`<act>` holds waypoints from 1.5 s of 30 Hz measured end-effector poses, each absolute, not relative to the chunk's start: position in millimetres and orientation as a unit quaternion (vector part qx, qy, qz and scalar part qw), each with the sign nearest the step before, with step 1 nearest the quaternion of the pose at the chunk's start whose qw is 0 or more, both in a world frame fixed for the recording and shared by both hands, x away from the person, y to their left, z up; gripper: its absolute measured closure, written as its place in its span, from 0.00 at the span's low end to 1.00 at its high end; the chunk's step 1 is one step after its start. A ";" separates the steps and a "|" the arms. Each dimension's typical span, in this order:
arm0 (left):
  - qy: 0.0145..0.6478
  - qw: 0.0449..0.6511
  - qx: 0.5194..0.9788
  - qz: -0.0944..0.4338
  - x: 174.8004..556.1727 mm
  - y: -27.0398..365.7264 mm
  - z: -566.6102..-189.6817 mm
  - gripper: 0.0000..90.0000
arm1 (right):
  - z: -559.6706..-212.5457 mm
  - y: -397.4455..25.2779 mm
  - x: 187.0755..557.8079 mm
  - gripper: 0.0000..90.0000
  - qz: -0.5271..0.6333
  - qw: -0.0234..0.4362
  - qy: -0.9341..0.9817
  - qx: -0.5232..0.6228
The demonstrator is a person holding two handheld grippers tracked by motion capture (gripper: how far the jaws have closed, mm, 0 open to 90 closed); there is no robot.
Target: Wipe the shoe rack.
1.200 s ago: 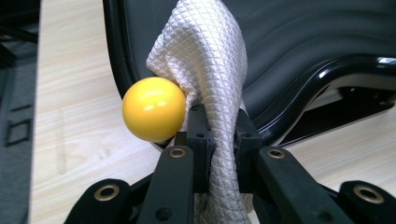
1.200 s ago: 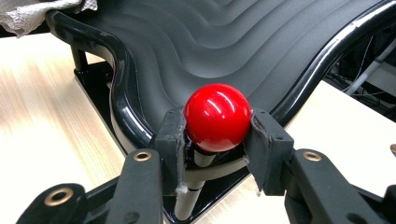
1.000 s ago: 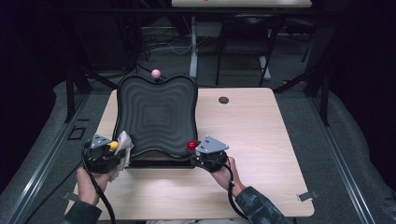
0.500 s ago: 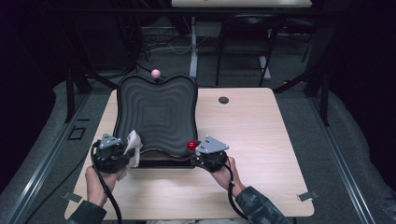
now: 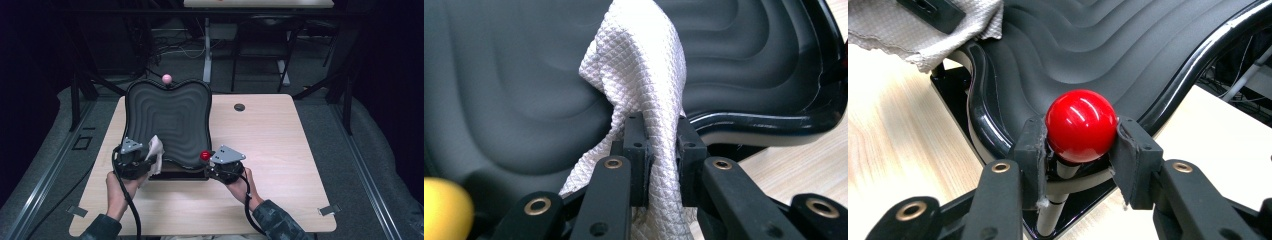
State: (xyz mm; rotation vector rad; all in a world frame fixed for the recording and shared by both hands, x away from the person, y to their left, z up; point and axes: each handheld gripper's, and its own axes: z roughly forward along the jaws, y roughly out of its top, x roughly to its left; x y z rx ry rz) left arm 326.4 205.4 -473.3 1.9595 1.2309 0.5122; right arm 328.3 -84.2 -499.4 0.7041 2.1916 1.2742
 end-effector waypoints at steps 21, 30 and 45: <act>0.434 0.399 0.794 0.152 333.8 149.7 -471.8 0.89 | -499.6 -85.1 327.8 0.67 0.471 0.248 0.805 0.263; 0.423 0.405 0.800 0.131 326.4 131.7 -470.7 0.89 | -498.6 -86.8 328.7 0.67 0.473 0.235 0.806 0.267; 0.399 0.406 0.814 0.116 327.1 115.4 -470.7 0.89 | -489.3 -97.5 327.0 0.46 0.483 0.200 0.811 0.262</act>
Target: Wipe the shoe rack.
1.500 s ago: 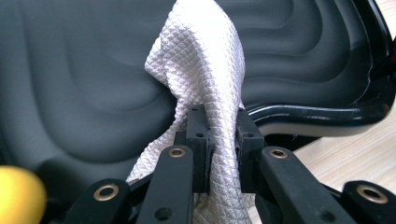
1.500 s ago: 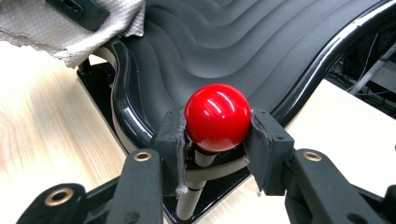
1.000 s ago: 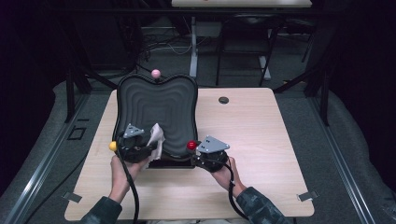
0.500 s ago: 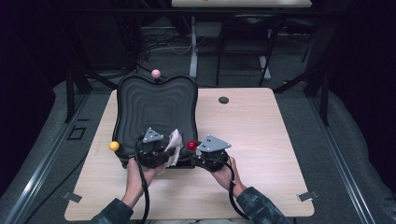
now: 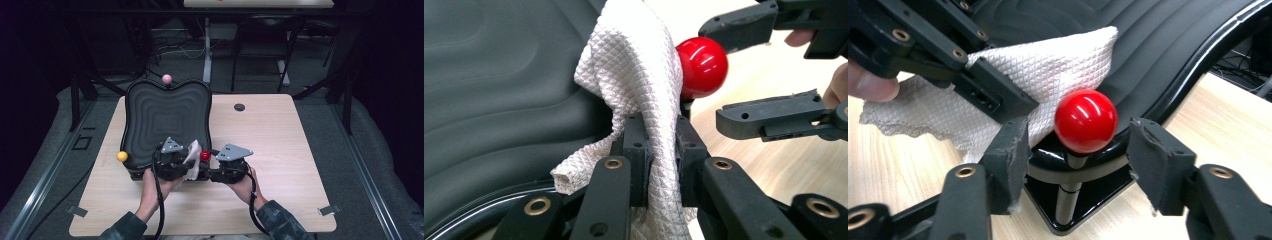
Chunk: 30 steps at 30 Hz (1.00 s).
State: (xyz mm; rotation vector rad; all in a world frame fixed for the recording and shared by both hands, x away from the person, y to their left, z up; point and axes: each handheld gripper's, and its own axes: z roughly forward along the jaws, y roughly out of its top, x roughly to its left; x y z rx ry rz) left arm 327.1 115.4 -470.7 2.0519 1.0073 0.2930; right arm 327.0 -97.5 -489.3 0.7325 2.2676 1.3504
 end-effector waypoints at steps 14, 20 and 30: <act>0.381 0.407 0.822 0.116 326.0 113.2 -470.8 0.89 | -489.2 -99.9 325.7 0.47 0.488 0.207 0.804 0.270; 0.383 0.404 0.821 0.123 326.7 122.6 -470.1 0.89 | -488.9 -97.8 326.0 0.49 0.481 0.215 0.801 0.285; 0.406 0.400 0.809 0.141 325.0 145.5 -470.0 0.89 | -486.4 -88.5 324.9 0.49 0.480 0.220 0.800 0.287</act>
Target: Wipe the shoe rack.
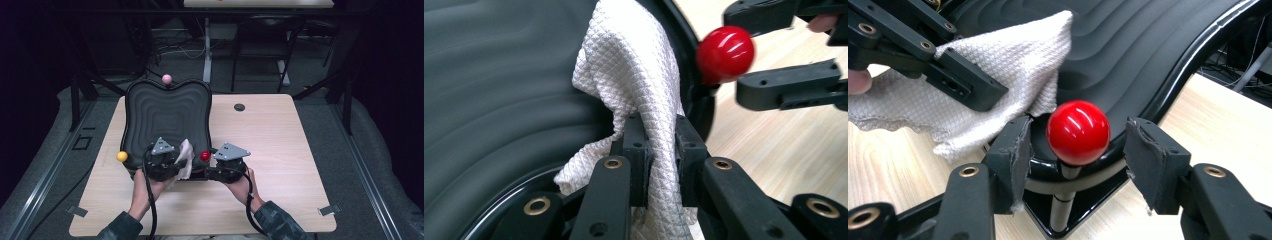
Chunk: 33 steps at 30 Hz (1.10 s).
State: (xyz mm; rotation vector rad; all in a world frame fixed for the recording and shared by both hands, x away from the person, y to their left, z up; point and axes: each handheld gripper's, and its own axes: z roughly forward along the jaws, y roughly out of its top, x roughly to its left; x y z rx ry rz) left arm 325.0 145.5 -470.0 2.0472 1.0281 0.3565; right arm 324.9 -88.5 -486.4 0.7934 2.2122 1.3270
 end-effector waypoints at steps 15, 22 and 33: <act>0.448 0.384 0.790 0.168 323.1 184.2 -477.3 0.89 | -488.7 -79.4 333.0 0.66 0.465 0.221 0.807 0.289; 0.465 0.381 0.781 0.172 320.1 201.3 -479.4 0.89 | -488.8 -78.6 333.1 0.66 0.462 0.221 0.809 0.289; 0.477 0.377 0.775 0.174 317.0 216.5 -479.8 0.89 | -489.8 -75.3 333.1 0.66 0.461 0.225 0.810 0.284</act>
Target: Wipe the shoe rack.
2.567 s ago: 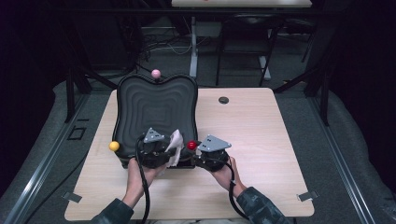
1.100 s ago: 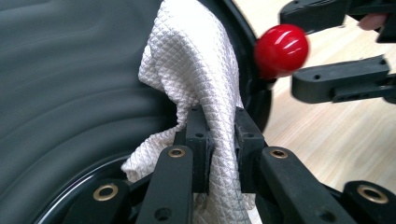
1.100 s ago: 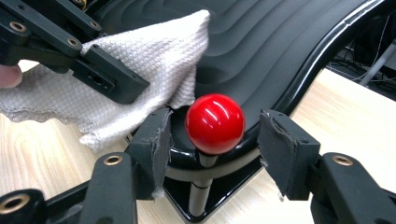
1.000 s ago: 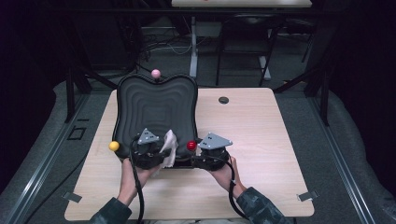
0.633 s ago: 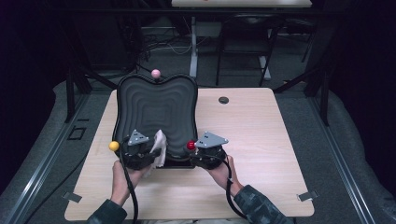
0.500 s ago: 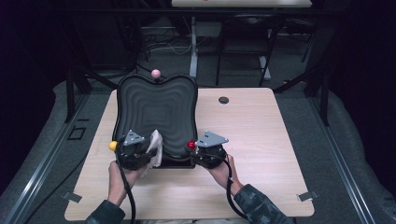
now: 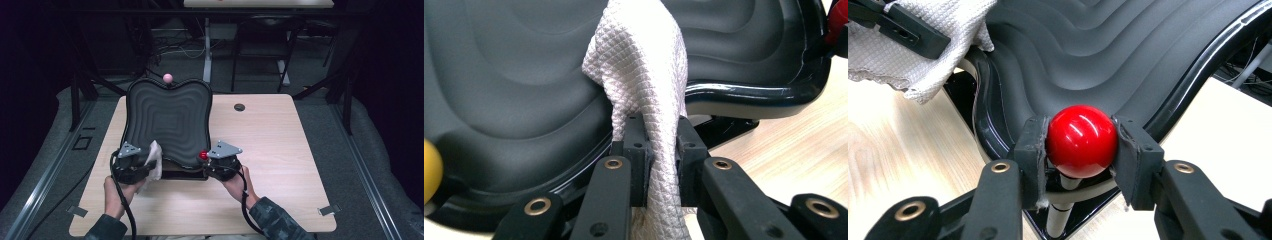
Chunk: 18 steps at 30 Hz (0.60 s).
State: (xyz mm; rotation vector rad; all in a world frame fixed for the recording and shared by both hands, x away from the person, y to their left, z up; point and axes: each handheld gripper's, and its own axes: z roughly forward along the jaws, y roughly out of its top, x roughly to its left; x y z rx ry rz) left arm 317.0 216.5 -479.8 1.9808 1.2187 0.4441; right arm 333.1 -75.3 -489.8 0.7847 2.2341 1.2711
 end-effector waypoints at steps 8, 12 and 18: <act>0.484 0.375 0.771 0.178 310.9 226.3 -478.6 0.89 | -489.8 -75.1 333.3 0.66 0.459 0.226 0.812 0.280; 0.489 0.372 0.767 0.184 307.6 231.7 -477.5 0.89 | -490.0 -75.4 333.9 0.66 0.459 0.226 0.813 0.278; 0.501 0.367 0.758 0.197 305.2 244.3 -476.3 0.89 | -490.5 -74.8 334.5 0.66 0.460 0.222 0.814 0.275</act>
